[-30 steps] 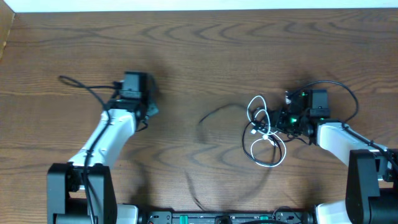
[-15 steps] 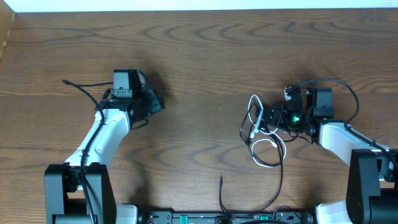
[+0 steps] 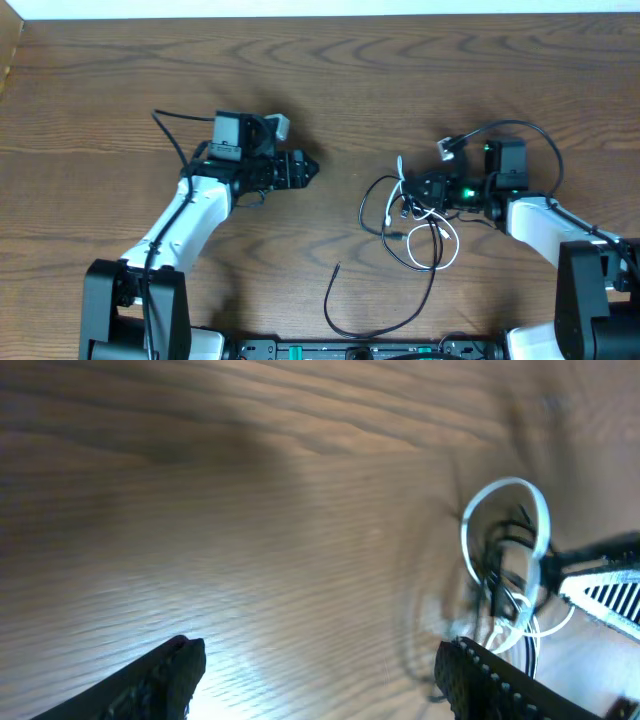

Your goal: Untangle cables

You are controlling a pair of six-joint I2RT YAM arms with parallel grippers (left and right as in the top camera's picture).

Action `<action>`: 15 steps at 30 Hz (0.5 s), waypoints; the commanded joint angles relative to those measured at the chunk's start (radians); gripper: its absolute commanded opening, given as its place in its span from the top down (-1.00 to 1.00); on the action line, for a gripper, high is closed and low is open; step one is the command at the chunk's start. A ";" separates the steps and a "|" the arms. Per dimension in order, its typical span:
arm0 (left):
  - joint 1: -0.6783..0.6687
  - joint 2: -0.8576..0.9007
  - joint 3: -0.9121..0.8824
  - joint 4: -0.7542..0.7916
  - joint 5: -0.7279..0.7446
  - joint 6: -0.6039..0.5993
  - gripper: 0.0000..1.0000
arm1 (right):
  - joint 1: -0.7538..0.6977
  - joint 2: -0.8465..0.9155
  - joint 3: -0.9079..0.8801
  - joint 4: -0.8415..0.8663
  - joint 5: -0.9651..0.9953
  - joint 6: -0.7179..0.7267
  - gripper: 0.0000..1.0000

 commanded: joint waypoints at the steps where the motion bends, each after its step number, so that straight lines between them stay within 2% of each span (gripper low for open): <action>1: -0.037 -0.012 0.015 0.009 0.032 0.057 -0.58 | 0.065 0.003 -0.005 0.005 -0.030 -0.054 0.31; 3: -0.056 -0.012 0.015 0.013 0.032 0.057 -0.57 | 0.108 0.003 -0.005 0.022 -0.030 -0.060 0.19; 6: -0.064 -0.012 0.015 0.013 0.032 0.056 -0.57 | 0.148 0.002 -0.005 0.057 -0.030 -0.055 0.11; 9: -0.064 -0.012 0.015 0.012 0.032 0.056 -0.57 | 0.145 -0.020 0.009 0.080 -0.058 0.005 0.00; 12: -0.070 -0.012 0.015 0.013 0.034 0.051 -0.57 | 0.134 -0.066 0.023 0.081 -0.142 0.005 -0.16; 13: -0.078 -0.011 0.015 0.013 0.036 0.045 -0.57 | 0.131 -0.109 0.023 0.076 -0.135 0.008 -0.34; 15: -0.091 -0.006 0.015 0.023 0.035 0.044 -0.57 | 0.131 -0.139 0.023 0.050 -0.086 0.002 -0.46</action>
